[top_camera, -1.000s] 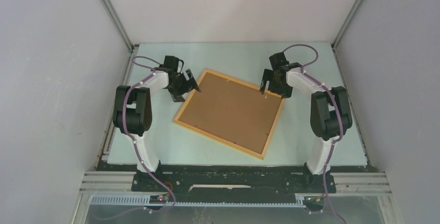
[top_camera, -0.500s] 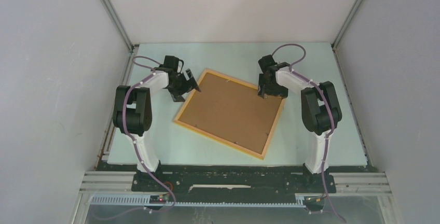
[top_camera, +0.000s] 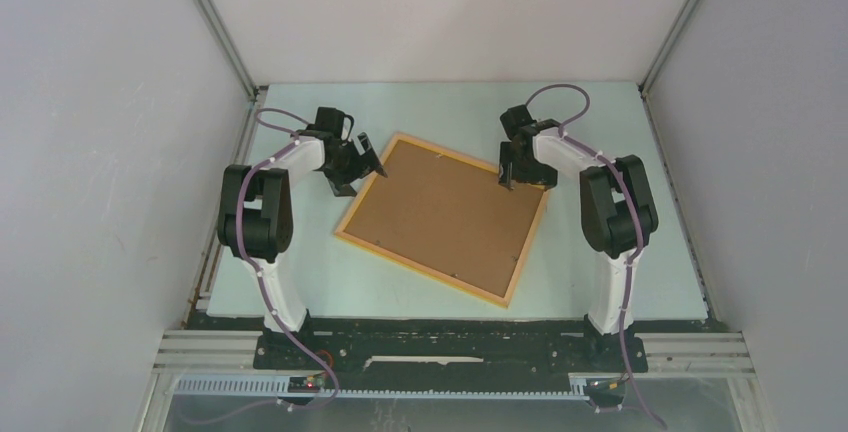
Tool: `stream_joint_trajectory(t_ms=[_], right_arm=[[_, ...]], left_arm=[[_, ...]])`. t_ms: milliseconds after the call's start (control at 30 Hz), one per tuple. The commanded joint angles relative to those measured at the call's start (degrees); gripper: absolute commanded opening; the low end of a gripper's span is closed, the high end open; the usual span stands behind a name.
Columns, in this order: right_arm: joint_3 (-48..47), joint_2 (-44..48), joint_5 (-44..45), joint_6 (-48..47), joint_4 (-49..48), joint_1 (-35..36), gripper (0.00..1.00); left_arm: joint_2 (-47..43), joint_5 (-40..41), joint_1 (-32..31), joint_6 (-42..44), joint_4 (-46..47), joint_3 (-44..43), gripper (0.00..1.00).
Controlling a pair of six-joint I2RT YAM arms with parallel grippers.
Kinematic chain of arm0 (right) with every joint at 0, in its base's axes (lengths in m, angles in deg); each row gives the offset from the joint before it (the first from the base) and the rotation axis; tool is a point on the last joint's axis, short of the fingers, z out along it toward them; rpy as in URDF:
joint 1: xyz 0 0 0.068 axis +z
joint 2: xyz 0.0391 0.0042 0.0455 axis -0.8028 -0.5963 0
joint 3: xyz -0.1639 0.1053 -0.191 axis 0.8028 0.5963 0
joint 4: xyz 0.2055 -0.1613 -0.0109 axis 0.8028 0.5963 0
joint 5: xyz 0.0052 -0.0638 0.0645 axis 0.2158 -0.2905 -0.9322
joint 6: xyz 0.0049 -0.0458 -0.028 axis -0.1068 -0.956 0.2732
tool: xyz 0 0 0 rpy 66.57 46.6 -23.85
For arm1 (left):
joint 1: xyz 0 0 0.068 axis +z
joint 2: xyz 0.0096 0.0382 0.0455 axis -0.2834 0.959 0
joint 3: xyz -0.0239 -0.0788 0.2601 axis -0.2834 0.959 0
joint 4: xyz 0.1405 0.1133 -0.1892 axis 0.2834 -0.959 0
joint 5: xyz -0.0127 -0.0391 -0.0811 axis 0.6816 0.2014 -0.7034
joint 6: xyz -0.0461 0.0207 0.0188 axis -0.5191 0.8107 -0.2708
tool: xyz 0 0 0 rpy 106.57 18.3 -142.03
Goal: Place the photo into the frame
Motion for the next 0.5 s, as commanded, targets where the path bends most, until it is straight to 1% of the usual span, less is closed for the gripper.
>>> stream_joint_trajectory(t_ms=[0,167,267,300,367,400,467], right_arm=[[-0.3,-0.8,-3.3,-0.1,-0.8,-0.4,0.96],[-0.2,-1.4,-1.4,0.1,-0.6,-0.4,0.96],[0.1,-1.9,0.4,0.0,0.2,-0.5,0.92],[0.4,-1.6,1.1,-0.2,0.1,-0.6,0.88],[0.9,-1.0,1.9,-0.5,0.2,-0.6,0.78],[1.0,-0.7,2.2,-0.8,0.3,-0.8,0.71],[1.2,-0.2,2.8,-1.2,0.3,-1.1,0.55]], left_arm=[[-3.0,-3.2,0.0,-1.4,1.0,0.3,0.94],[-3.0,-3.4,0.0,-1.5,1.0,0.3,0.94],[-3.0,-3.5,0.0,-1.5,1.0,0.3,0.94],[-3.0,-3.5,0.0,-1.5,1.1,0.4,0.94],[-3.1,-3.4,0.0,-1.5,1.1,0.4,0.94],[-3.0,-3.4,0.0,-1.5,1.1,0.4,0.94],[-2.9,-3.4,0.1,-1.5,1.1,0.3,0.94]])
